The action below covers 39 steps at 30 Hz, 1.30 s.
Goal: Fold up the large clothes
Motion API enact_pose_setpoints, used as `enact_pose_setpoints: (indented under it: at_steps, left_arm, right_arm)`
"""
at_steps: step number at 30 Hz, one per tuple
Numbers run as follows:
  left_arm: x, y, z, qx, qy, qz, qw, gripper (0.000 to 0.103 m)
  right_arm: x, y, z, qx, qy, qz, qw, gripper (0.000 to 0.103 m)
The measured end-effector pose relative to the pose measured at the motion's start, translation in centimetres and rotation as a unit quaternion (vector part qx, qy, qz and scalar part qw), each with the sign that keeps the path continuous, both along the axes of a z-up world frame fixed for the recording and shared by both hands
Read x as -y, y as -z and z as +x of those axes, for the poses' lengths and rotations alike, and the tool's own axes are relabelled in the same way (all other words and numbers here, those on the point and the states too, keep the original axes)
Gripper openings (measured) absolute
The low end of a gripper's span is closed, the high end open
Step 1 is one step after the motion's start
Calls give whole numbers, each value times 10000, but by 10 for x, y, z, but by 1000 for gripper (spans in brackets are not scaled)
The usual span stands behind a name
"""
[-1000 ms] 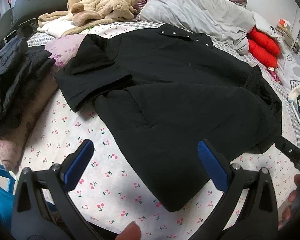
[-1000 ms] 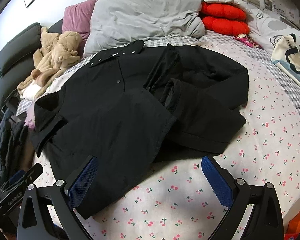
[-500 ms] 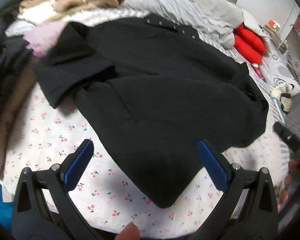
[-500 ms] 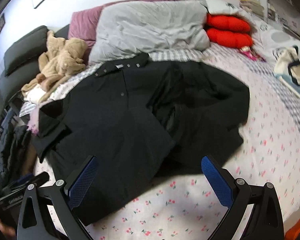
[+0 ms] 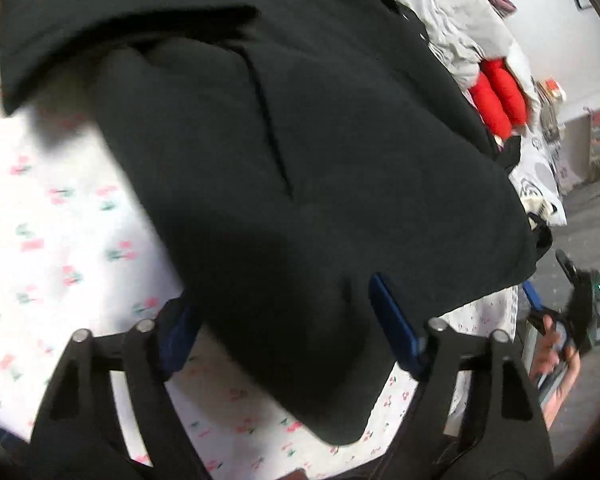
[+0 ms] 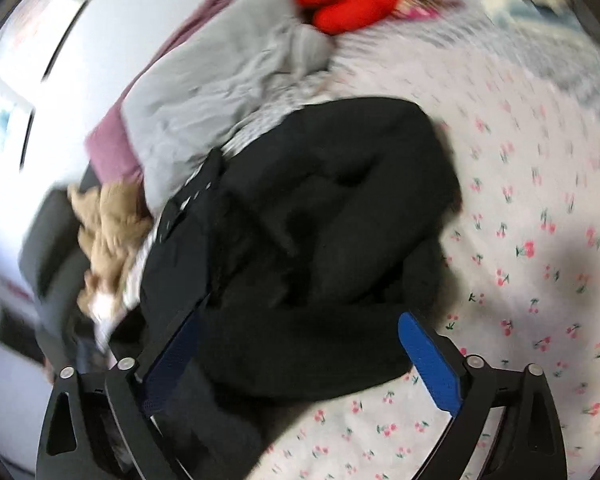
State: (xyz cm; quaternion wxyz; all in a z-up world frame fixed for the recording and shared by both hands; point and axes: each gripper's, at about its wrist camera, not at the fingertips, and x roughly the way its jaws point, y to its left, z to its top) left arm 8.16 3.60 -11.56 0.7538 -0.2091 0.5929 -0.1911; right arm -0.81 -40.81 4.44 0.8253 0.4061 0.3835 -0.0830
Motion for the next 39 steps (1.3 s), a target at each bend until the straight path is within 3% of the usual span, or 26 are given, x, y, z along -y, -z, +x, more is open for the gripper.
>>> enact_pose_setpoints:
  at_steps: [1,4,9,10,12,13,14,20,23,26,29,31,33,34,35,36,39]
  left_arm:
    - [4,3,1,-30,28,-27,10000,76]
    - [13,15,6,-224,-21,-124,9997,61]
    - [23,6,6,-80,108,-58,9999,20]
    - [22,2,5,-40,91,-107,9999,16]
    - [15,-9,2,7,60,-244,9997,11]
    - [7,-18,-2,69,33,-366,9993,11]
    - [0,-30,-6,143,25,-465,9988,11]
    - [-47,-91,-27,753,125,-356,9964,9]
    - [-73,-109,-35,914,57,-117,9957,8]
    - [-89,-108,-42,840,171,106,9963,8]
    - [-92,-92,-53,704,477,755,9935,9]
    - [-84,-77,-57,526,634,1516,9850,18]
    - [-80,-74,-63,686,589,2205,9712,26]
    - [-77,-77,-66,836,562,2465,9639,32]
    - [-80,-77,-67,953,532,2584,9598,51]
    - [-79,-81,-70,1101,500,2642,9569,70]
    - [-77,-90,-75,1368,596,2492,9569,77]
  right_arm:
    - [9,11,3,19,124,348,9993,94]
    - [14,32,11,-148,207,723,9971,85]
    - [-4,47,22,-493,-107,889,9948,78]
    - [-8,48,22,-491,-151,1012,9935,70]
    - [-13,52,23,-442,-260,1286,9904,45]
    - [-15,53,21,-381,-355,1483,9876,22]
    - [-18,53,21,-361,-422,1551,9863,8]
    - [-30,18,5,-287,-716,906,9929,2]
    - [-26,-3,-15,-344,-781,522,9950,2]
    - [-18,-15,-41,-548,-836,128,9949,2]
    - [-7,-25,-73,-818,-878,-397,9920,5]
    - [1,-24,-90,-913,-831,-563,9908,5]
    - [7,-19,-98,-948,-778,-497,9912,27]
    - [9,-14,-104,-994,-762,-446,9911,50]
    - [8,-11,-106,-1020,-758,-458,9908,81]
    - [5,-9,-107,-1034,-748,-506,9905,87]
    - [3,11,-109,-1312,-801,-548,9866,87]
